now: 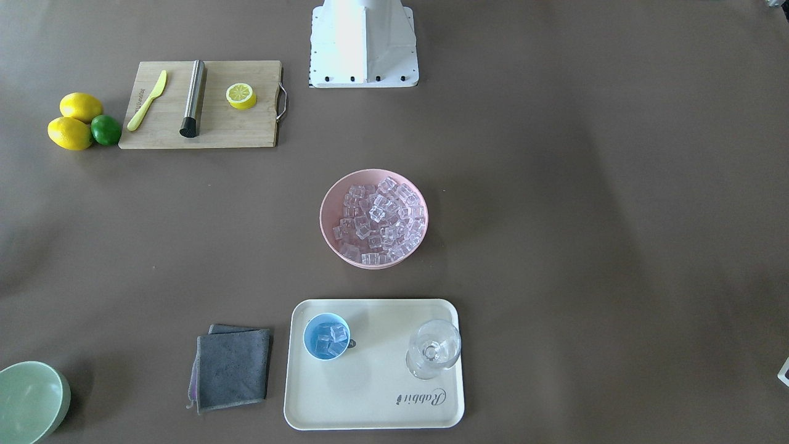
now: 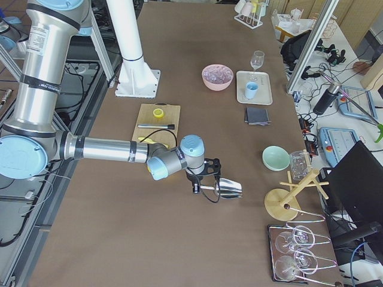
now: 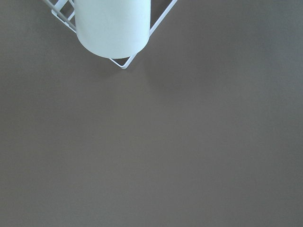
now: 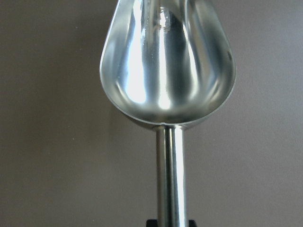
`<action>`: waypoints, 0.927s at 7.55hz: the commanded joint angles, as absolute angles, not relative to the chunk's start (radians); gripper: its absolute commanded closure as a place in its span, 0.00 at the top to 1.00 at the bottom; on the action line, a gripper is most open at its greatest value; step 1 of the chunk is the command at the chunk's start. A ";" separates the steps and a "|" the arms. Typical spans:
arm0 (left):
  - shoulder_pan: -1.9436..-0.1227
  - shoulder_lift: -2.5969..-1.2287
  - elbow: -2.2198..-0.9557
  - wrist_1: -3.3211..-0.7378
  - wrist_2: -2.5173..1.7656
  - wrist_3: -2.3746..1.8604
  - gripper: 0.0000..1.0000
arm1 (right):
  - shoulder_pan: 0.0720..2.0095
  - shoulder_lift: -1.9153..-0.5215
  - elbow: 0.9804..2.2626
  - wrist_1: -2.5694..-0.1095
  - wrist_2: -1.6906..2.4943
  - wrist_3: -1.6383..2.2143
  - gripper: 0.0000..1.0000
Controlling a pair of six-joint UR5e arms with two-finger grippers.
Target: Put ice in cup with scoop
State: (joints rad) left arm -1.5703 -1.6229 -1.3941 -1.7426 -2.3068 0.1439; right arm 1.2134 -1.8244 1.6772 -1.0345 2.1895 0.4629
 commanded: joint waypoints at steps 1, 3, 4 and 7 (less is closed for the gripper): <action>-1.571 -1.623 -1.396 -1.743 -2.307 0.144 0.99 | 1.232 -1.830 1.646 -1.023 2.218 0.472 1.00; -1.571 -1.623 -1.400 -1.743 -2.309 0.144 0.99 | 1.274 -1.832 1.647 -1.034 2.259 0.472 1.00; -1.571 -1.623 -1.408 -1.741 -2.307 0.144 0.99 | 1.299 -1.832 1.654 -1.034 2.275 0.469 1.00; -1.571 -1.623 -1.407 -1.741 -2.307 0.143 0.99 | 1.415 -1.824 1.702 -1.169 2.318 0.308 1.00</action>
State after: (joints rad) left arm -1.5708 -1.6230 -1.4061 -1.7411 -2.3072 0.1430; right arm 1.3397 -1.8278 1.6613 -1.0538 2.3014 0.4323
